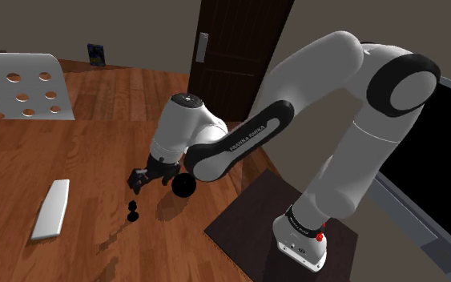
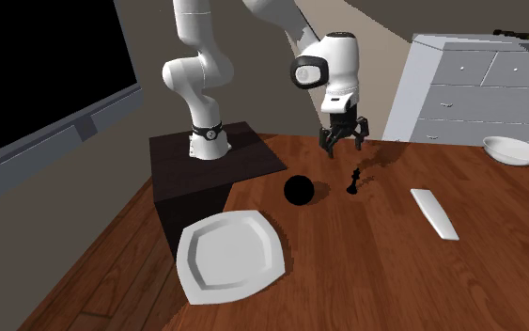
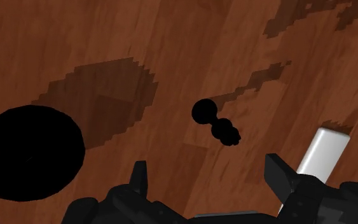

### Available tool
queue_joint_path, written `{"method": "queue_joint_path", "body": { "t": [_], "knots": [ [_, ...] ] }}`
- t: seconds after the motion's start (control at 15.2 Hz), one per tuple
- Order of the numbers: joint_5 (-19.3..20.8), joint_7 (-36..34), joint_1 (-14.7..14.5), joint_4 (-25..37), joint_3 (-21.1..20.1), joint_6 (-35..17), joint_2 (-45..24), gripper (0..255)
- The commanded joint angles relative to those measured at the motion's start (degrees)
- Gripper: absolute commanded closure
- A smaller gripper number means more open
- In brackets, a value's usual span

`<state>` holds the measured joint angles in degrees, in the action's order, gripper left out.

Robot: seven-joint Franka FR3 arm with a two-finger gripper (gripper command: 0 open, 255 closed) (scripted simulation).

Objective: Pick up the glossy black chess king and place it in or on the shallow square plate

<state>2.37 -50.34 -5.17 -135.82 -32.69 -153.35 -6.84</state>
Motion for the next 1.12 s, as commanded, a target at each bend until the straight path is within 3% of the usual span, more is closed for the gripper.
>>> {"method": "queue_joint_path", "body": {
  "t": [0.0,0.13,0.66,1.06],
  "knots": [
    [6.9,-6.2,-2.1,3.3,1.6,-2.0,-5.4,0],
    [12.0,-11.0,-5.4,6.9,4.4,-3.1,-10.2,0],
    [17.4,-15.1,-9.7,9.4,9.1,-6.8,-16.6,0],
    [17.3,-15.0,-9.7,9.4,9.1,-6.8,-16.6,0]
  ]
}}
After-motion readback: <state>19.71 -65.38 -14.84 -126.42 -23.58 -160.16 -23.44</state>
